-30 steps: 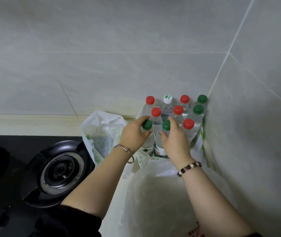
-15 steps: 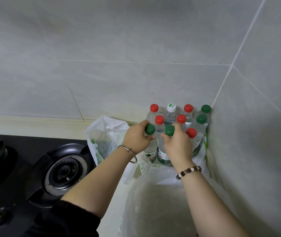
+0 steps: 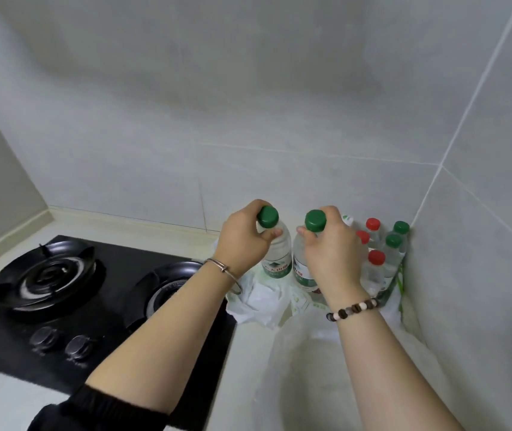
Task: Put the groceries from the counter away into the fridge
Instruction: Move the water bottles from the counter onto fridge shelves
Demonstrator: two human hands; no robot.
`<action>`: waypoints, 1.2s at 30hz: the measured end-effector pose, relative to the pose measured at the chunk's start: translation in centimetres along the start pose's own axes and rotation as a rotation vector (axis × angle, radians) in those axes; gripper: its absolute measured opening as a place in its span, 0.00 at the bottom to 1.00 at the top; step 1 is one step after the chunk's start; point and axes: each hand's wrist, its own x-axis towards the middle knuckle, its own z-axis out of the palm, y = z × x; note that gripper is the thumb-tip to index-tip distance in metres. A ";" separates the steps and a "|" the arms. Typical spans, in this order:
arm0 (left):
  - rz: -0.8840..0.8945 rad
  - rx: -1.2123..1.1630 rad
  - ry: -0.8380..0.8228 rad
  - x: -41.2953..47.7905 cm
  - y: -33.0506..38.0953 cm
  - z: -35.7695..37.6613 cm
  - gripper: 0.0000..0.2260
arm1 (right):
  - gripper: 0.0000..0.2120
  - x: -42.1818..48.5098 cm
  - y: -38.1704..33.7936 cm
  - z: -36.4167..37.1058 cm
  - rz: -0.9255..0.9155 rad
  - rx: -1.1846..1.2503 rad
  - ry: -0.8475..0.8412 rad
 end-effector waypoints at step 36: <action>-1.346 0.578 1.213 -73.1 4.4 -39.8 0.11 | 0.12 -62.1 -44.3 1.9 -1.168 0.774 -1.504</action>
